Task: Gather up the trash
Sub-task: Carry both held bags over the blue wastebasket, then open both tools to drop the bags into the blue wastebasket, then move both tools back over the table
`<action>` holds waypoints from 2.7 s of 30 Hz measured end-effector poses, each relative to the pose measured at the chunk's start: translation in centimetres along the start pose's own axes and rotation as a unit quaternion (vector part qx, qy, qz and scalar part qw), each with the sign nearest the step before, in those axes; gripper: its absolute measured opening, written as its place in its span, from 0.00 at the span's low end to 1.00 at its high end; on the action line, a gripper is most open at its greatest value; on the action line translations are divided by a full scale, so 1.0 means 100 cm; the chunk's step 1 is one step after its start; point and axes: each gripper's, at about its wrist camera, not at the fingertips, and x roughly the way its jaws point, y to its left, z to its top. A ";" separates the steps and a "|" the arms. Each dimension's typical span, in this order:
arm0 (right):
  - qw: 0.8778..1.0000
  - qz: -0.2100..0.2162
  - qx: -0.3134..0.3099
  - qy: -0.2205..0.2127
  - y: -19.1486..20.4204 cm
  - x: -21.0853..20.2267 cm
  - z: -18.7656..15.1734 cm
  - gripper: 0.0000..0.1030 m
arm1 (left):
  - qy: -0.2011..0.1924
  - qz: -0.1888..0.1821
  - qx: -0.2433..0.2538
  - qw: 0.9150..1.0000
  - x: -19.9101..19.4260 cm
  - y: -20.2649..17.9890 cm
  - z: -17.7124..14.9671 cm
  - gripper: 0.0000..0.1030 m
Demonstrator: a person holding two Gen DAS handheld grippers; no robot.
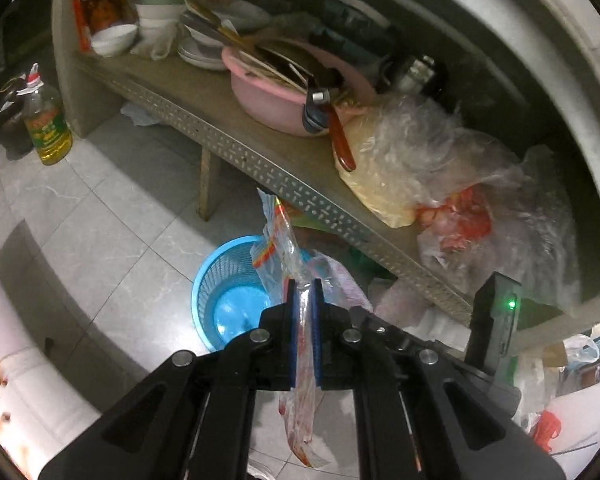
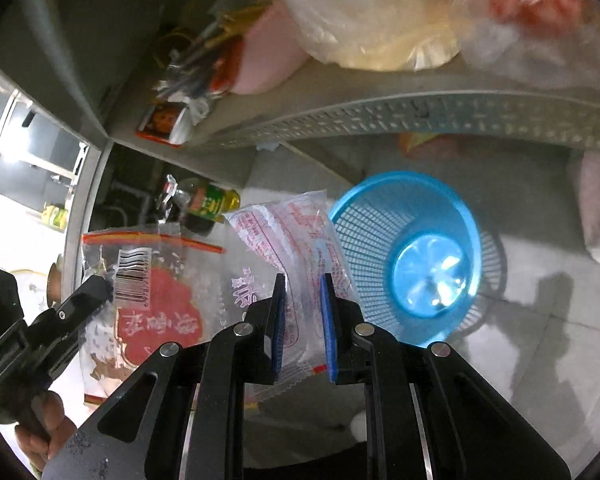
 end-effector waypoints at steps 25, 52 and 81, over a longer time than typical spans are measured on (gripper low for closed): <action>0.960 -0.173 -0.203 -0.083 0.060 -0.043 -0.040 0.85 | -0.062 0.061 0.023 0.996 -0.074 -0.012 -0.026 0.69; 0.848 -0.174 -0.459 -0.200 0.224 -0.118 -0.167 0.92 | -0.221 0.164 -0.124 0.953 -0.313 0.090 -0.213 0.95; 0.862 0.104 -0.495 0.032 0.319 -0.032 -0.248 0.92 | -0.303 0.213 -0.233 0.899 -0.387 0.164 -0.349 0.95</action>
